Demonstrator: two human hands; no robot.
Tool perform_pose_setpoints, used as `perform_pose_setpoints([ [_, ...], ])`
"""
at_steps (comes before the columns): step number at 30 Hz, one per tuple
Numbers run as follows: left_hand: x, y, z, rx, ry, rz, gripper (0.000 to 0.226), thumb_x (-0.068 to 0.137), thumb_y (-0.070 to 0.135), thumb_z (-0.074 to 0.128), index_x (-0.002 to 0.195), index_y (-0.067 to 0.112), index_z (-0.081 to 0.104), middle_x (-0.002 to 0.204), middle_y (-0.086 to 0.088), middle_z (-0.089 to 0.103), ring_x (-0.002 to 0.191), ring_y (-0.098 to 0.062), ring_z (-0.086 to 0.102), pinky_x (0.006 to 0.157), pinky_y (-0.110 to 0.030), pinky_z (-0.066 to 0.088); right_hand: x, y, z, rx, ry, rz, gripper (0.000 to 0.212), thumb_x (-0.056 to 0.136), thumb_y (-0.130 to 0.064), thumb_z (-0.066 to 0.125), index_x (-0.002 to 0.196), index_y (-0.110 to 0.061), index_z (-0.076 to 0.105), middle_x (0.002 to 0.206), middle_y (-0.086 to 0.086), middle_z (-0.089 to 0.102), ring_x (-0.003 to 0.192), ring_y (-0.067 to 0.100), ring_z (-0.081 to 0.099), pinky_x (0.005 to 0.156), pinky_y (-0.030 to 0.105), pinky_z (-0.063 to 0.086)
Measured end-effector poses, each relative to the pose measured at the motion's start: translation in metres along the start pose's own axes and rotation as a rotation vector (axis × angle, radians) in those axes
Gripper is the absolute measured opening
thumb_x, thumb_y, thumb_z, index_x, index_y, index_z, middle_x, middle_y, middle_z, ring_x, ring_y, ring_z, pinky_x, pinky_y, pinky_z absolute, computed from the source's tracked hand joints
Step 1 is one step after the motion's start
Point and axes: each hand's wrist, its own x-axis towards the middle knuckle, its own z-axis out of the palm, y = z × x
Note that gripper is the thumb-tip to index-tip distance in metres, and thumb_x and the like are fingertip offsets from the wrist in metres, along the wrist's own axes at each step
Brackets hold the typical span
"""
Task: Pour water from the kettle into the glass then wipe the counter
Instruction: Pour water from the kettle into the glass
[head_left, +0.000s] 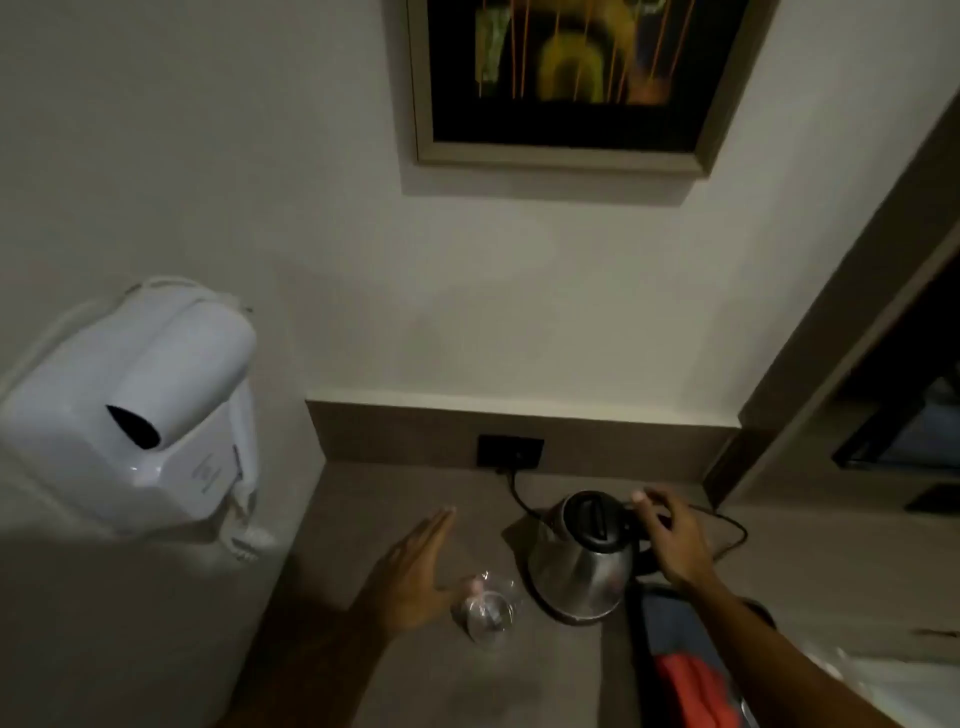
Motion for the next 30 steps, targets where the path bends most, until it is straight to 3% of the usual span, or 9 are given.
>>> perform_pose_setpoints([
  [2, 0.0, -0.013, 0.024, -0.028, -0.12, -0.048, 0.124, 0.059, 0.092, 0.062, 0.157, 0.039, 0.008, 0.167, 0.009, 0.018, 0.152, -0.012, 0.019, 0.121, -0.034, 0.023, 0.011, 0.013, 0.006, 0.145, -0.011, 0.078, 0.048, 0.083, -0.057, 0.054, 0.1, -0.015, 0.068, 0.097, 0.014, 0.074, 0.081, 0.022, 0.073, 0.068, 0.049, 0.061],
  [5, -0.01, -0.023, 0.056, -0.088, -0.134, -0.106, 0.131, 0.049, 0.087, 0.073, 0.157, 0.035, 0.021, 0.164, 0.009, 0.028, 0.148, -0.013, 0.029, 0.118, -0.034, 0.029, 0.022, 0.038, 0.011, 0.195, 0.053, 0.086, 0.032, 0.093, -0.042, 0.057, 0.077, -0.017, 0.069, 0.073, 0.009, 0.073, 0.056, 0.01, 0.069, 0.045, 0.02, 0.052],
  [8, -0.008, -0.021, 0.069, -0.156, -0.136, -0.11, 0.121, 0.049, 0.076, 0.081, 0.152, 0.036, 0.032, 0.158, 0.008, 0.04, 0.143, -0.014, 0.039, 0.115, -0.036, 0.037, 0.035, 0.055, 0.017, 0.204, 0.085, 0.071, 0.047, 0.097, -0.037, 0.055, 0.052, -0.026, 0.061, 0.045, -0.008, 0.058, 0.041, 0.003, 0.052, 0.043, 0.019, 0.043],
  [10, -0.006, -0.02, 0.077, -0.171, -0.129, -0.115, 0.11, 0.049, 0.074, 0.083, 0.145, 0.04, 0.041, 0.147, 0.013, 0.053, 0.132, -0.011, 0.051, 0.108, -0.032, 0.045, 0.042, 0.06, 0.021, 0.179, 0.096, 0.051, 0.053, 0.096, -0.033, 0.053, 0.045, -0.023, 0.049, 0.043, -0.01, 0.044, 0.04, 0.003, 0.04, 0.047, 0.025, 0.035],
  [13, -0.007, -0.015, 0.08, -0.179, -0.13, -0.147, 0.101, 0.047, 0.071, 0.084, 0.137, 0.043, 0.047, 0.131, 0.018, 0.064, 0.115, -0.006, 0.061, 0.093, -0.021, 0.05, 0.045, 0.053, 0.023, 0.167, 0.097, -0.024, 0.052, 0.09, -0.041, 0.05, 0.042, -0.023, 0.043, 0.038, -0.01, 0.042, 0.035, 0.004, 0.037, 0.041, 0.02, 0.032],
  [16, -0.009, -0.01, 0.078, -0.196, -0.118, -0.154, 0.098, 0.049, 0.07, 0.084, 0.136, 0.046, 0.046, 0.129, 0.019, 0.064, 0.112, -0.003, 0.06, 0.086, -0.011, 0.042, 0.047, 0.028, 0.024, 0.079, 0.048, -0.122, 0.048, 0.088, -0.044, 0.048, 0.044, -0.024, 0.047, 0.038, -0.008, 0.043, 0.035, 0.005, 0.04, 0.037, 0.018, 0.03],
  [21, -0.01, -0.008, 0.075, -0.176, -0.133, -0.166, 0.096, 0.05, 0.072, 0.081, 0.135, 0.051, 0.041, 0.129, 0.02, 0.065, 0.111, -0.006, 0.062, 0.085, -0.019, 0.047, 0.046, -0.022, 0.025, -0.132, -0.077, -0.418, 0.037, 0.088, -0.037, 0.052, 0.054, -0.023, 0.056, 0.044, -0.001, 0.053, 0.037, 0.016, 0.05, 0.037, 0.026, 0.039],
  [24, -0.01, -0.007, 0.075, -0.159, -0.14, -0.17, 0.096, 0.049, 0.073, 0.08, 0.134, 0.049, 0.043, 0.125, 0.018, 0.067, 0.107, -0.009, 0.065, 0.082, -0.024, 0.051, 0.042, -0.043, 0.027, -0.263, -0.149, -0.526, 0.043, 0.087, -0.038, 0.052, 0.054, -0.011, 0.058, 0.043, 0.006, 0.055, 0.036, 0.024, 0.052, 0.036, 0.036, 0.044],
  [30, -0.009, -0.007, 0.072, -0.119, -0.142, -0.143, 0.096, 0.05, 0.076, 0.076, 0.135, 0.048, 0.042, 0.127, 0.016, 0.067, 0.11, -0.014, 0.066, 0.088, -0.037, 0.057, 0.031, -0.066, 0.039, -0.469, -0.15, -0.731, 0.049, 0.084, -0.044, 0.046, 0.053, -0.009, 0.059, 0.045, 0.003, 0.054, 0.036, 0.021, 0.046, 0.039, 0.029, 0.042],
])
